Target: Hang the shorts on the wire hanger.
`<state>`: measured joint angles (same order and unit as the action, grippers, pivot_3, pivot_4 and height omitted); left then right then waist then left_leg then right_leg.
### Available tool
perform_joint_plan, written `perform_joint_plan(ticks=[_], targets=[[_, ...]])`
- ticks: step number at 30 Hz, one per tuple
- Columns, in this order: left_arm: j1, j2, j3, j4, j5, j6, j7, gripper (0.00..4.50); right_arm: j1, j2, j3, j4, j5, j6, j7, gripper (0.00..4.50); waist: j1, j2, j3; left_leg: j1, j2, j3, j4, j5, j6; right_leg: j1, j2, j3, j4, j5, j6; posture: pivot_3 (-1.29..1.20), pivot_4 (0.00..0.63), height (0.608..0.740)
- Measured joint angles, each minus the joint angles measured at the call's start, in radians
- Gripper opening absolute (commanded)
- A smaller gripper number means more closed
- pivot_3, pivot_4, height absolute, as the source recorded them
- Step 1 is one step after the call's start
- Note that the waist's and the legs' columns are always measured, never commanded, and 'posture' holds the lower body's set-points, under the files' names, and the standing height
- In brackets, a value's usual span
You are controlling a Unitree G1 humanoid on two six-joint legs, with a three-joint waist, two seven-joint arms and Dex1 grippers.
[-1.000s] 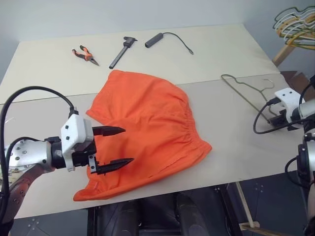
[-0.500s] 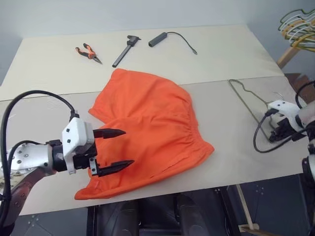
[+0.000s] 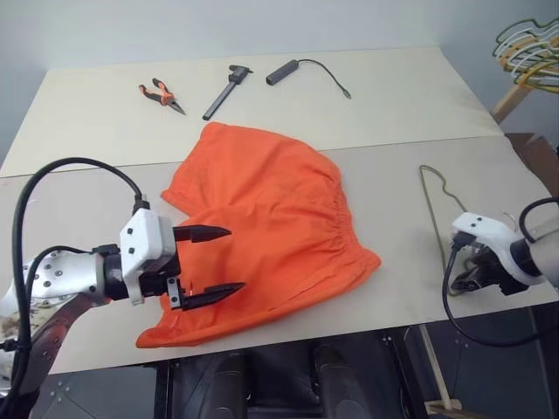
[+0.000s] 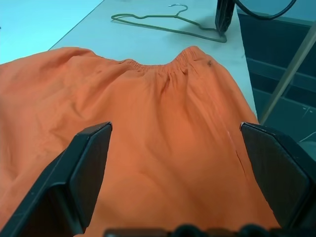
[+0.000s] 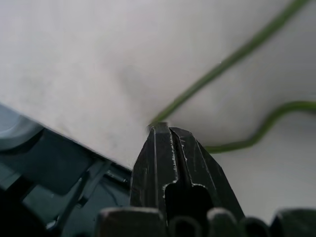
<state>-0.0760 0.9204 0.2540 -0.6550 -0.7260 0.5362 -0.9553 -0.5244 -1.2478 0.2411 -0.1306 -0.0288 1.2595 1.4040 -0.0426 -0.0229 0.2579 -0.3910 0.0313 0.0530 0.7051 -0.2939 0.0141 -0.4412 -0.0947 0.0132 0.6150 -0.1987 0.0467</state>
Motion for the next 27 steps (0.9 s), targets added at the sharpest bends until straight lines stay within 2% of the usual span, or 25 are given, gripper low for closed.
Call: perform_joint_plan(ticks=[4,10,15,20,27], targets=[[-0.046,-0.005,-0.025,0.039,0.017,-0.016,-0.012,4.50,0.002,-0.041,-0.081,-0.008,0.054,0.019,-0.059,2.47,-0.002,0.000,-0.001,0.000,0.000,0.001,0.000,0.000,0.000,0.000,0.000,0.000,0.000,0.000,0.000,-0.14,0.207,0.740],[-0.114,-0.031,-0.082,0.084,0.036,-0.037,-0.033,4.50,0.034,-0.035,-0.154,-0.103,0.151,0.131,-0.152,4.45,-0.005,-0.001,-0.004,-0.001,0.000,0.001,0.000,0.000,0.000,0.000,0.000,0.000,0.000,0.000,0.000,-0.17,0.203,0.740],[-0.151,-0.046,-0.109,0.106,0.042,-0.038,-0.045,4.50,0.067,0.070,-0.196,-0.115,0.168,0.219,-0.331,4.45,-0.009,-0.002,-0.009,-0.001,0.000,0.001,0.002,0.000,0.000,0.000,0.000,0.000,0.000,0.000,0.000,-0.17,0.208,0.740],[-0.156,-0.046,-0.109,0.117,0.042,-0.037,-0.061,4.50,0.080,0.121,-0.232,-0.071,0.166,0.285,-0.500,4.45,-0.014,-0.002,-0.009,-0.002,0.000,0.001,0.004,0.000,0.000,0.000,0.000,0.000,0.001,0.000,0.000,-0.16,0.220,0.740],[-0.136,-0.042,-0.099,0.113,0.034,-0.035,-0.070,4.50,0.078,0.179,-0.299,0.034,0.174,0.286,-0.632,4.45,-0.026,-0.002,-0.009,-0.001,0.000,0.000,0.006,0.000,0.001,0.000,0.000,0.001,0.003,0.001,0.001,-0.15,0.221,0.740]])
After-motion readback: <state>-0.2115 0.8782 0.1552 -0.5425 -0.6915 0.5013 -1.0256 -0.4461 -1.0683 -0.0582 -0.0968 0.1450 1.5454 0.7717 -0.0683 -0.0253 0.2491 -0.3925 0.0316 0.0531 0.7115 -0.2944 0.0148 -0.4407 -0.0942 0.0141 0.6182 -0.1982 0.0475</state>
